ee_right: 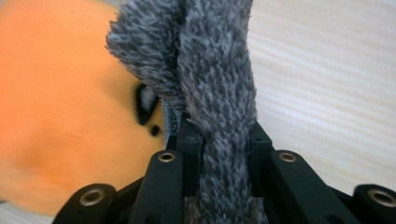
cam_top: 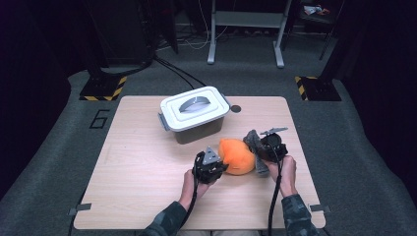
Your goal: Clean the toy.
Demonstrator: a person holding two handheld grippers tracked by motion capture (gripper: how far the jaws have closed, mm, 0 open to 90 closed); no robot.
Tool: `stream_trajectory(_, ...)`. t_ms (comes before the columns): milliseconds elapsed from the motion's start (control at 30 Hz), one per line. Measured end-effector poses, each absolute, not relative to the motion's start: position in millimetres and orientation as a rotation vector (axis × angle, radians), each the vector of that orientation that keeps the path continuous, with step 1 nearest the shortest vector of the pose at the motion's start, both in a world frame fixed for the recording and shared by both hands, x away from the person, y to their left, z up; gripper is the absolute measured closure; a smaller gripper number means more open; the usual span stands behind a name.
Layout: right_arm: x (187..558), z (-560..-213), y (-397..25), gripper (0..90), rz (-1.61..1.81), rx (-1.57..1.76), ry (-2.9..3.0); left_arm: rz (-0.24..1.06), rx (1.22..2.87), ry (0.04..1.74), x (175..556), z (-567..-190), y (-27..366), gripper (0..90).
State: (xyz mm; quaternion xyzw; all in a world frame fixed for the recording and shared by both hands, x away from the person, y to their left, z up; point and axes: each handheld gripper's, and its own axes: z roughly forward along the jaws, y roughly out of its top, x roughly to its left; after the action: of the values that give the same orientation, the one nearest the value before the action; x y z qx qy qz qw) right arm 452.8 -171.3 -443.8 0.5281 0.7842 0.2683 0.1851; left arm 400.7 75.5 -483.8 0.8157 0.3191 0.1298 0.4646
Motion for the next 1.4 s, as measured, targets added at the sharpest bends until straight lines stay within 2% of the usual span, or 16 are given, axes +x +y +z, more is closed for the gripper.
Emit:
stream_trajectory(367,457,-474,-192,74.0,0.684,1.598,2.224,0.318,2.000,0.787,402,-485,78,80.3)
stream_trajectory(567,447,-444,-194,74.0,0.740,1.536,2.151,0.316,2.005,0.782,403,-485,80,80.0)
stream_trajectory(667,436,-413,-174,74.0,0.824,1.429,2.138,0.318,2.007,0.776,404,-485,80,79.7)
stream_trajectory(833,438,-413,-143,74.1,0.831,1.331,2.246,0.318,1.994,0.789,404,-485,81,78.2)
stream_trajectory(900,442,-421,-137,74.2,0.806,1.332,2.253,0.318,1.997,0.786,404,-485,81,76.0)
stream_trajectory(1033,446,-422,-137,74.2,0.815,1.358,2.247,0.315,1.993,0.793,404,-486,84,64.1)
stream_trajectory(1267,450,-423,-136,74.2,0.791,1.348,2.244,0.384,2.038,0.786,402,-490,78,46.8)
stream_trajectory(1367,450,-424,-137,74.3,0.801,1.351,2.243,0.403,2.055,0.774,403,-491,74,46.6)
stream_trajectory(1400,450,-424,-137,74.3,0.804,1.360,2.243,0.416,2.060,0.764,403,-492,72,49.4)
